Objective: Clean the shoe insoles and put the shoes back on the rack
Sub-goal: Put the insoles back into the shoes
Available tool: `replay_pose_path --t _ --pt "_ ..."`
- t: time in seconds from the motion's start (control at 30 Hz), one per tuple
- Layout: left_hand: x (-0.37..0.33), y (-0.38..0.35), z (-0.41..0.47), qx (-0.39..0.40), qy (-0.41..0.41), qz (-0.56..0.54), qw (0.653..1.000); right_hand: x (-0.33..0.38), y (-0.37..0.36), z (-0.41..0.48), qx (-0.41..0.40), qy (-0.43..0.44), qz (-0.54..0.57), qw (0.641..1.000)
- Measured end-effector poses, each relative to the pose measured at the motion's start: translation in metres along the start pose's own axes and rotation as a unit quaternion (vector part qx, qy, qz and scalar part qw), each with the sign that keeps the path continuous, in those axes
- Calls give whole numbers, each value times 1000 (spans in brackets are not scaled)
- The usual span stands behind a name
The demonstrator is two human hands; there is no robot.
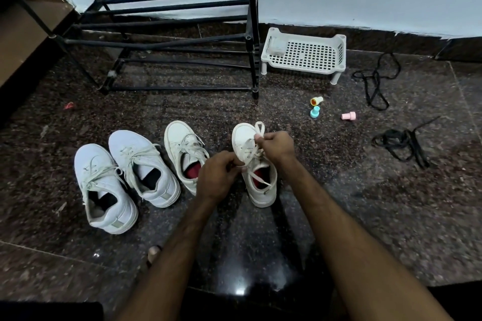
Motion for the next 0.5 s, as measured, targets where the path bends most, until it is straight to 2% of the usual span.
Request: replay_pose_path --t 0.23,0.37,0.5 --pt "14 11 -10 25 51 -74 996 -10 5 1 -73 -81 70 992" --pt "26 19 -12 28 73 -69 995 -19 3 -6 -88 -127 102 983" --pt "31 20 -9 8 79 -71 994 -30 8 -13 -99 -155 84 979"
Point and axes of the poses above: each hand's wrist, its own z-axis towards the middle knuckle, its own y-axis out of the back of the hand, x = y × z, the point moved 1 cm from there along z, towards the middle knuckle, and after that the axes turned 12 degrees about -x, right-handed, at the moved point
